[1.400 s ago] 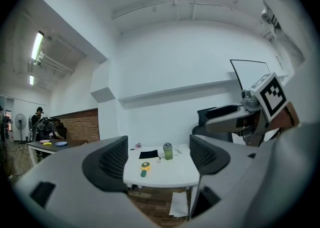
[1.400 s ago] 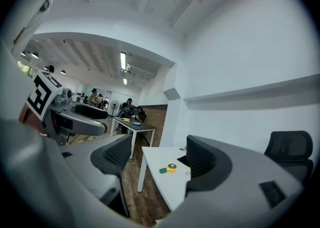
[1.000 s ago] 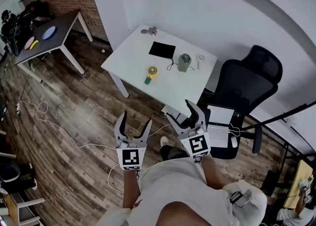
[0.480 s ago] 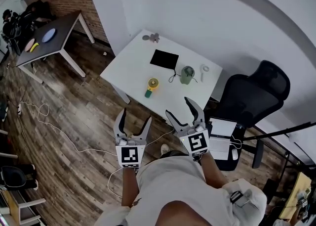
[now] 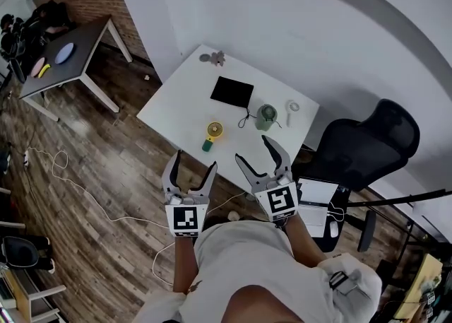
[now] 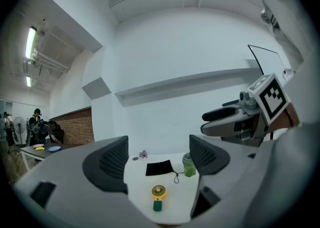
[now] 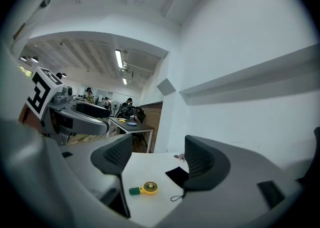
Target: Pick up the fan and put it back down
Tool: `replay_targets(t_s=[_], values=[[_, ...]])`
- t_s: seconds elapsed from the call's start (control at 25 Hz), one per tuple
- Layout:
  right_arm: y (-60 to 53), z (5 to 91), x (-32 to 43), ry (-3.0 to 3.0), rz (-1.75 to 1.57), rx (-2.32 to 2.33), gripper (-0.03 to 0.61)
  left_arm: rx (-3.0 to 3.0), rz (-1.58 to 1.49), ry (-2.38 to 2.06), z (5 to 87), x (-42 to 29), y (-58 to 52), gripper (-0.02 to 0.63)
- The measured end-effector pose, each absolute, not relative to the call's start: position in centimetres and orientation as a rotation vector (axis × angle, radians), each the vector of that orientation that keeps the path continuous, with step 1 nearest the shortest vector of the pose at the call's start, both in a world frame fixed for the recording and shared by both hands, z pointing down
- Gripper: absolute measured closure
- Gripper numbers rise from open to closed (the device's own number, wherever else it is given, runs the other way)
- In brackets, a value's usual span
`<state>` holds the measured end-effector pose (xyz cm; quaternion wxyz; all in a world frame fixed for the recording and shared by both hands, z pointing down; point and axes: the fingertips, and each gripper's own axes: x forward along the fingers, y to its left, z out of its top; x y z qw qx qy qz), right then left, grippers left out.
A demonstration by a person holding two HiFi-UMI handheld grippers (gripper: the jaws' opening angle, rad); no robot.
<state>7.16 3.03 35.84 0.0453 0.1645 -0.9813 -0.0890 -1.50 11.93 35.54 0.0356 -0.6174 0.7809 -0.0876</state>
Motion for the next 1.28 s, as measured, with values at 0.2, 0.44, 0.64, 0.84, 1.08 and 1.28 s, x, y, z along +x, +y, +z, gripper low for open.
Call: replay_targets(t_s=[0.2, 0.44, 0.64, 0.84, 1.08, 1.28], values=[[1.0, 36.0, 5.7, -2.999, -0.252, 0.505, 0.247, -1.897, -0.294, 2.401, 35.6, -2.8, 10.1, 0.236], [-0.5, 36.6, 3.6, -2.988, -0.244, 0.516, 0.247, -1.918, -0.306, 2.401, 36.3, -5.2, 8.3, 0.238], [-2.4, 38.1, 1.5, -2.951, -0.208, 0.566, 0.249, -2.001, -0.307, 2.367, 37.7, -7.6, 5.7, 0.239], [-4.3, 39.2, -0.9, -2.917, -0.179, 0.615, 0.255, -2.137, -0.330, 2.292, 39.5, -10.0, 2.8, 0.239], [-6.4, 41.7, -2.9, -2.838, -0.128, 0.703, 0.262, -2.300, -0.415, 2.181, 42.1, -12.4, -0.2, 0.239], [-7.3, 44.2, -3.9, -2.767, -0.060, 0.775, 0.273, -2.462, -0.498, 2.052, 44.6, -13.1, -2.0, 0.239]])
